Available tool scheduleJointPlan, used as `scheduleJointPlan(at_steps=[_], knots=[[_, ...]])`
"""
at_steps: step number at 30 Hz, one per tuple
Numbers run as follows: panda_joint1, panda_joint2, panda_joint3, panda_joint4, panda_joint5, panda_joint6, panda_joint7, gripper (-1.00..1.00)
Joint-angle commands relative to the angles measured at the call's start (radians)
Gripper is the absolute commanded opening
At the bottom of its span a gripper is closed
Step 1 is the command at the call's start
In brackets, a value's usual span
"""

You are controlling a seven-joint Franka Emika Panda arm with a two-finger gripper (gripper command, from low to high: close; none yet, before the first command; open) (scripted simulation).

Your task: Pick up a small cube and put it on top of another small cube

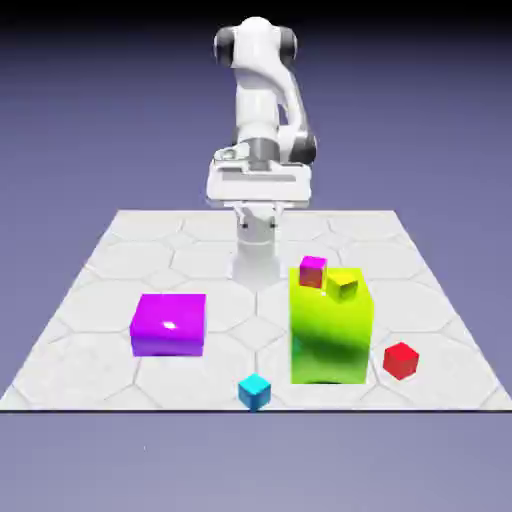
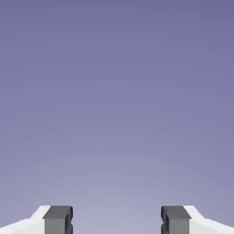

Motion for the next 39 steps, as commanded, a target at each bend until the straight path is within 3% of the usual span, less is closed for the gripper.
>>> scheduleJointPlan(at_steps=[1, 39], knots=[[0.03, -0.011, -0.036, 0.005, 0.012, 0.006, -0.039, 0.0], [1.187, -0.436, -1.413, 0.182, 0.455, 0.248, -1.522, 0.0]])
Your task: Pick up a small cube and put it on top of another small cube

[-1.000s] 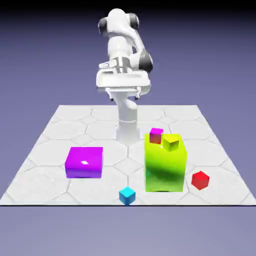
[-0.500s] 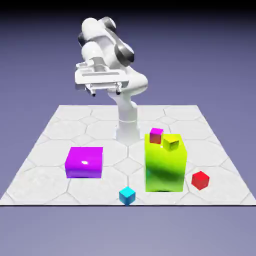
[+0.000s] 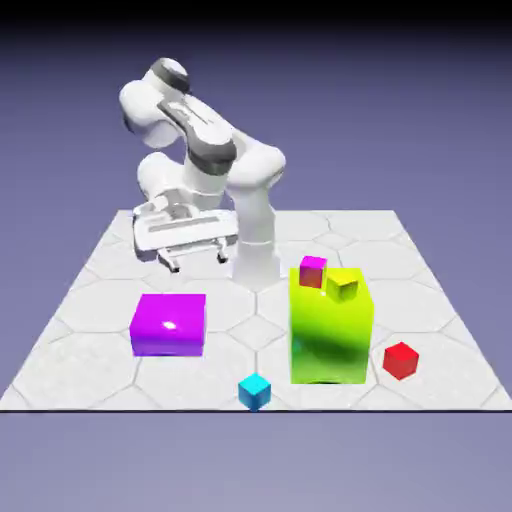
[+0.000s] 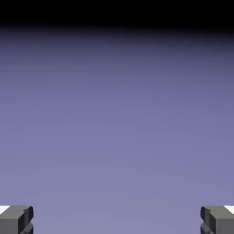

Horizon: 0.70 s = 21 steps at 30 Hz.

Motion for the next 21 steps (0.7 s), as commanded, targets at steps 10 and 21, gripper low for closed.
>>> scheduleJointPlan(at_steps=[10, 21], knots=[[0.304, -0.112, -0.362, 0.047, 0.117, 0.064, -0.39, 0.0], [0.541, -0.314, -0.551, 0.194, 0.085, 0.168, -0.528, -1.0]])
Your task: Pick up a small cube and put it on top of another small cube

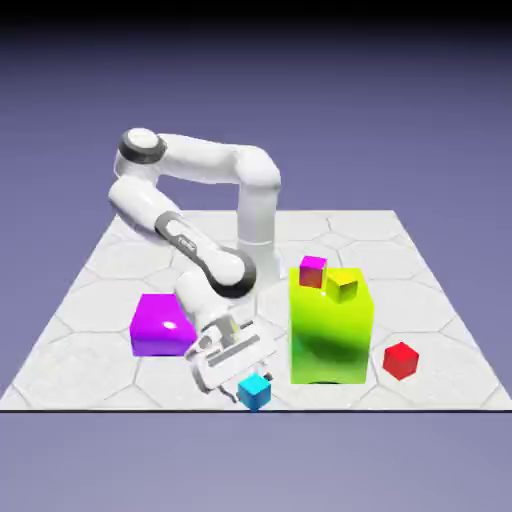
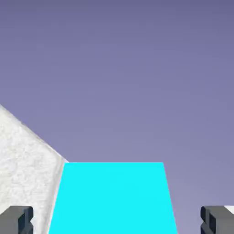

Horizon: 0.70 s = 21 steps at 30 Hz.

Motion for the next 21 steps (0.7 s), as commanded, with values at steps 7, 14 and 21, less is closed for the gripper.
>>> scheduleJointPlan(at_steps=[7, 14, 21], knots=[[-0.223, 0.169, 0.175, -0.111, 0.059, -0.13, 0.125, -1.0], [-0.43, 0.156, 0.428, -0.033, 0.052, -0.265, 0.406, -1.0], [-0.637, 0.143, 0.682, 0.045, 0.045, -0.399, 0.687, -1.0]])
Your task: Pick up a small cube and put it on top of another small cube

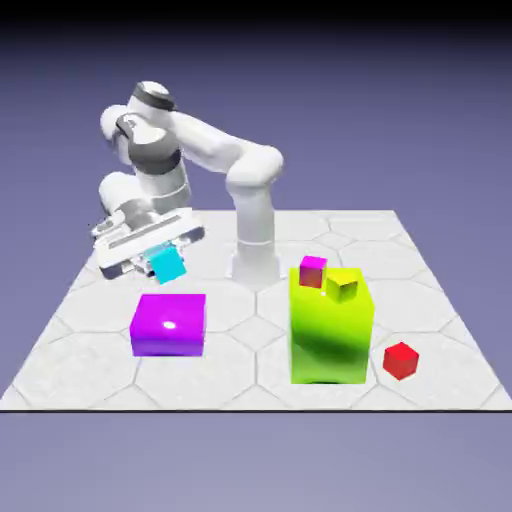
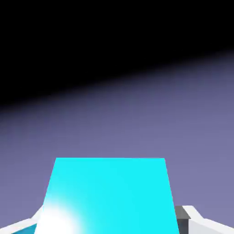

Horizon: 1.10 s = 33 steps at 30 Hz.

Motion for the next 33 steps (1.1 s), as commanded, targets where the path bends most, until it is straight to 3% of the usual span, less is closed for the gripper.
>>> scheduleJointPlan(at_steps=[1, 33], knots=[[-0.03, -0.002, 0.036, 0.011, -0.001, -0.018, 0.04, -1.0], [-0.976, -0.061, 1.196, 0.367, -0.033, -0.632, 1.324, -1.0]])
